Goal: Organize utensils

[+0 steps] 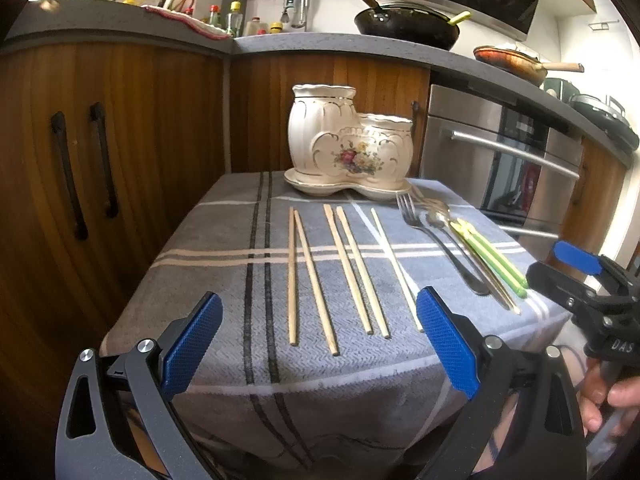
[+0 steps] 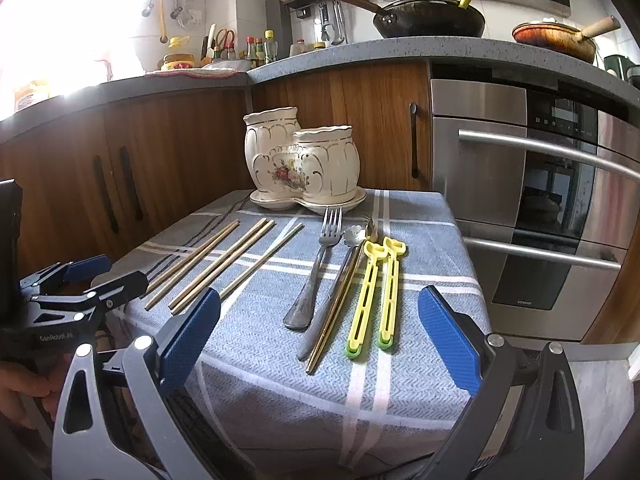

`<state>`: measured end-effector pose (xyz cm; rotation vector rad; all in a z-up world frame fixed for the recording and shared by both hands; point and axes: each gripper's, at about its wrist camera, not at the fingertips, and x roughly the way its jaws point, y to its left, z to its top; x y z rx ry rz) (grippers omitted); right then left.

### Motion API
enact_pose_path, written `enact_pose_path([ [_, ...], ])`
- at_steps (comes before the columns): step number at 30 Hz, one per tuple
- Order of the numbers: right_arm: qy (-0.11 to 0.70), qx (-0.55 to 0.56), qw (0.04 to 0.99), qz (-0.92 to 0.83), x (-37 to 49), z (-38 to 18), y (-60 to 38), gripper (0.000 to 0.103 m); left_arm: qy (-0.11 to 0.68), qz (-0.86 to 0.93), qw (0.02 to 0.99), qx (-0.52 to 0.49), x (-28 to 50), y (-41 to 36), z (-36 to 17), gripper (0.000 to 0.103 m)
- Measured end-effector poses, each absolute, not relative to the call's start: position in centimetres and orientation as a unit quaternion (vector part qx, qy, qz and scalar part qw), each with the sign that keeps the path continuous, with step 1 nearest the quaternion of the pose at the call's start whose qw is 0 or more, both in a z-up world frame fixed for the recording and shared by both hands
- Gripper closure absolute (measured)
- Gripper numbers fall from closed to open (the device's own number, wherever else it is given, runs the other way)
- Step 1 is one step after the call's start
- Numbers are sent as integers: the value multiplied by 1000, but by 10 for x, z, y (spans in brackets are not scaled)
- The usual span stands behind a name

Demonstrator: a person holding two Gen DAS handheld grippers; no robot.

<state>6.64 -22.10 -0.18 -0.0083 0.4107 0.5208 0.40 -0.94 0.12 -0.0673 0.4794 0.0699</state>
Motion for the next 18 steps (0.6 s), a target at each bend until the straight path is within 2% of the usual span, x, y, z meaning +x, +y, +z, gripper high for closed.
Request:
enact_pose_path([
  [18,204,-4,946,253,68,2,-221,6,263,52,963,-20,27,13,14,7],
])
